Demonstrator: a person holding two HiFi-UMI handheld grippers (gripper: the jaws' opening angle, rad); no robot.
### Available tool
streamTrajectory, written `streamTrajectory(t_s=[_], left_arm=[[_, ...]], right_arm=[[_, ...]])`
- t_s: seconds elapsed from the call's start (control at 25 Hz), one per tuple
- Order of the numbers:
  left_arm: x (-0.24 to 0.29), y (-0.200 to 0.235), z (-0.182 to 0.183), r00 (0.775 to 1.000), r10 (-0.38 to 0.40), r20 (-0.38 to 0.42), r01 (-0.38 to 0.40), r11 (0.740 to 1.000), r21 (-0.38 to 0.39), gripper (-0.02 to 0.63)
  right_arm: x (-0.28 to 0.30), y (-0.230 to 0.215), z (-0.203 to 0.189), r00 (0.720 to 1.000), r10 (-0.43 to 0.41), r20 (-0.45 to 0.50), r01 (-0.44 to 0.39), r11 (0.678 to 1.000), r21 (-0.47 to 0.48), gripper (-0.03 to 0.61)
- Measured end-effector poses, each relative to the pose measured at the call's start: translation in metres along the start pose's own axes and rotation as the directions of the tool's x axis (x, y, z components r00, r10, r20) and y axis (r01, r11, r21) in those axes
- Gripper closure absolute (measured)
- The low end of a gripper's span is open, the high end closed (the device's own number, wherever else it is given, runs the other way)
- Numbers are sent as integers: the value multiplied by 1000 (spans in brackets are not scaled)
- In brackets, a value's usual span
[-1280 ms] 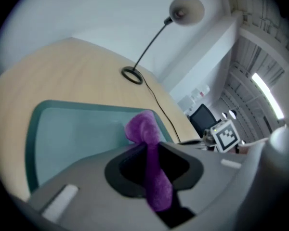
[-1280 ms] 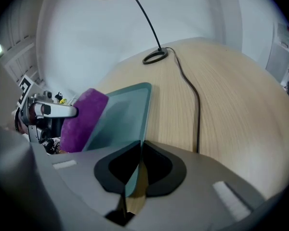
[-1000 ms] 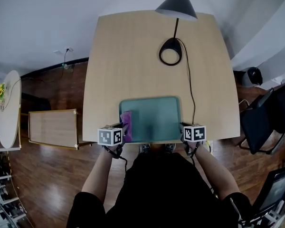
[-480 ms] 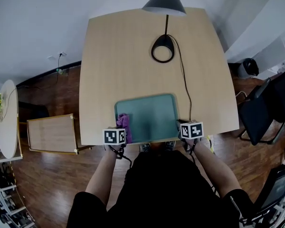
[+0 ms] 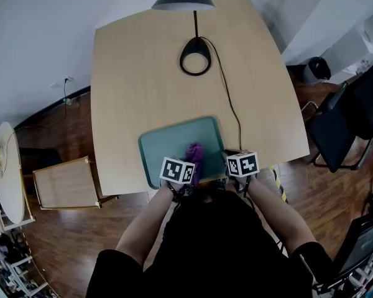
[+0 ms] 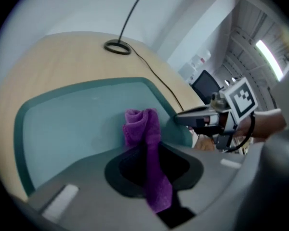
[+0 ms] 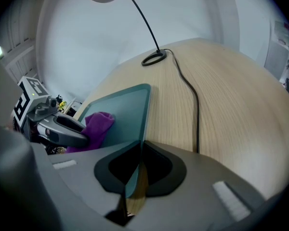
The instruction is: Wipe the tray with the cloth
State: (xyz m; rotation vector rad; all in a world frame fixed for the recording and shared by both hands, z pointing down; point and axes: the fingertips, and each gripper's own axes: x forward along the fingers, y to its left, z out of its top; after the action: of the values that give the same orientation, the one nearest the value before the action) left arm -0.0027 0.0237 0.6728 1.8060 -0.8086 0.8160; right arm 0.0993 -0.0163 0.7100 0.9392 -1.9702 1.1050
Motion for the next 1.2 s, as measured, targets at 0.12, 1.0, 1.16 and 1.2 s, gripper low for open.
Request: streamTrajectory(t_s=[0.12,1.0,1.16,1.2], left_arm=[[24,-32,11,998,-38,-54,44,992,114,517],[-72,36,-2,958,-58,279,113,976,-187,518],[-127,99,-56,950,157,272,-62,943,-326,518],[-138,103,-67,947,180,268,-85,939,-333,518]], right_arm=[[-1,0,1,1000,5,4,-5,1000,8,554],[-1,-9,2,998,62,-3,-62,998,24,554],[-3,-10,3,998,67,-1,-67,997,31,554],[-2,-10,3,998,64,-2,-64,998,29,554]])
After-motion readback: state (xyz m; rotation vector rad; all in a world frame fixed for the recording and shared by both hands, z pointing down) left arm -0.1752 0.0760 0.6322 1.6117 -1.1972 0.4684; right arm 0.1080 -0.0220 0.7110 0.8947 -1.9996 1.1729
